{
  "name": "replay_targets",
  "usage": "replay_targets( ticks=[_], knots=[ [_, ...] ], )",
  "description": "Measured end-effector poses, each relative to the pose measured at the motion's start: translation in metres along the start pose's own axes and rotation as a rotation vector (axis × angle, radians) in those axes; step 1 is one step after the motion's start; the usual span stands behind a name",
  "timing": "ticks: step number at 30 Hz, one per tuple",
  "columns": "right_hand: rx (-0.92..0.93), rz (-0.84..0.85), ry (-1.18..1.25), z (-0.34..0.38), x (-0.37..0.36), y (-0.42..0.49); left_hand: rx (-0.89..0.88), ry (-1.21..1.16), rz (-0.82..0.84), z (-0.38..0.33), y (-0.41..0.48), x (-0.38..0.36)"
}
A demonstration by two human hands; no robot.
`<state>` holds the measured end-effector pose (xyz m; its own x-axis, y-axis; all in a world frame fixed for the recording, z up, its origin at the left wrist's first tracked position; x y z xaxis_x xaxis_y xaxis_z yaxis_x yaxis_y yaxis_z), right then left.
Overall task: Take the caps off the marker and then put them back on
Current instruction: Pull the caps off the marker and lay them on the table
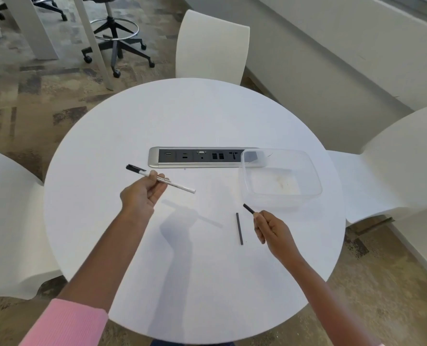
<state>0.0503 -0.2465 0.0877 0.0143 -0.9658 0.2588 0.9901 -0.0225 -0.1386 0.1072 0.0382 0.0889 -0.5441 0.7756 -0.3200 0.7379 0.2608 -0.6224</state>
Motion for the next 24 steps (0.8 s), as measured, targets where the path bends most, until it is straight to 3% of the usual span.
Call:
replay_targets(
  ticks=[7, 24],
  knots=[
    [-0.131, -0.022, 0.009, -0.019, -0.016, 0.002, 0.067, 0.024, 0.039, 0.022, 0.002, -0.004],
    [-0.103, -0.28, -0.303, -0.043, -0.048, 0.018, 0.214, 0.031, 0.073, 0.063, 0.003, 0.0]
  ],
)
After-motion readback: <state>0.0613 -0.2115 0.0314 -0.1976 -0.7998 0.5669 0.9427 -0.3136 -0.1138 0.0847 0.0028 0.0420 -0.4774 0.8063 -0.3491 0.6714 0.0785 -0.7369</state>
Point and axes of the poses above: each hand's wrist, its own y-axis towards the middle knuckle, its own x-axis out of the back of the hand, z = x × y, the point moved 7 cm from there along y, towards the middle knuckle, and after that the axes turned 11 degrees about y, right-handed, at the moved point
